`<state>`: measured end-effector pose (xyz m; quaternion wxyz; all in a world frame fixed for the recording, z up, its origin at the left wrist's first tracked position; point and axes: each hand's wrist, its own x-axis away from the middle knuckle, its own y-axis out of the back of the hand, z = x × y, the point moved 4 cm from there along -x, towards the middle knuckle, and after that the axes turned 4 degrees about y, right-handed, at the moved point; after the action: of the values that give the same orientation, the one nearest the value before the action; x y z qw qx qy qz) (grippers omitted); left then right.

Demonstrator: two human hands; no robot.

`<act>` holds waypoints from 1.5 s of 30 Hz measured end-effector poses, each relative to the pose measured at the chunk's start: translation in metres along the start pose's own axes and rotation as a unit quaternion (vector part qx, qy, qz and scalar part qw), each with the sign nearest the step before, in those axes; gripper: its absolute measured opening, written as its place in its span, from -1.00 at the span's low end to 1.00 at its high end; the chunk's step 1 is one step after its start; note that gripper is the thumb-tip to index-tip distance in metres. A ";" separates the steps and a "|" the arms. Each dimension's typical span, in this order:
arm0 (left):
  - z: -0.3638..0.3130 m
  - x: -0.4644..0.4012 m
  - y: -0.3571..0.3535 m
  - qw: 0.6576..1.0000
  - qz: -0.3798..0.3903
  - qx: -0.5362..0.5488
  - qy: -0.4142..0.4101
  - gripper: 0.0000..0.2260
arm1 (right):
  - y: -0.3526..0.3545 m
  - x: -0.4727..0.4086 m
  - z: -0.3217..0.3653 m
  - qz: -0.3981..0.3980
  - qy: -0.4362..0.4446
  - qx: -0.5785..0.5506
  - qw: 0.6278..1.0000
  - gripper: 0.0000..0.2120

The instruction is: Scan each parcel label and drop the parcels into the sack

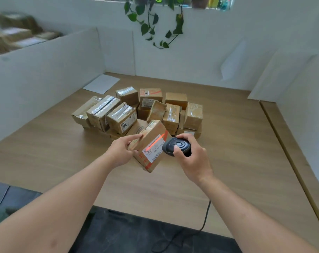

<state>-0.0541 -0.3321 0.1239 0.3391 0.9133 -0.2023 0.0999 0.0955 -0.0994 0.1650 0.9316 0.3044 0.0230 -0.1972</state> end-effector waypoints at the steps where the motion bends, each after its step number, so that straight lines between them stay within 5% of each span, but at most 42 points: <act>1: -0.004 0.002 0.003 1.000 -0.001 -0.003 -0.005 -0.40 | 0.002 0.002 0.006 -0.005 0.004 -0.002 1.000 -0.66; 18: -0.023 0.082 0.015 0.994 -0.080 0.073 -0.033 -0.40 | 0.004 0.022 0.039 0.000 0.044 -0.084 0.995 -0.70; 23: 0.003 0.138 0.015 0.986 -0.123 0.115 -0.007 -0.43 | -0.031 0.040 0.049 0.080 0.053 -0.135 0.986 -0.78; 37: 0.171 0.323 0.082 0.931 -0.322 0.063 0.161 -0.52 | -0.195 0.160 0.142 0.310 0.120 -0.165 0.929 -0.77; 45: 0.305 0.395 0.152 0.912 -0.334 0.063 0.231 -0.51 | -0.325 0.232 0.199 0.373 0.102 -0.150 0.910 -0.76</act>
<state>0.2482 -0.7572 0.1092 0.3321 0.8984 0.2047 0.2015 0.1704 -0.5356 0.1082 0.9644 0.1660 0.0323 0.2031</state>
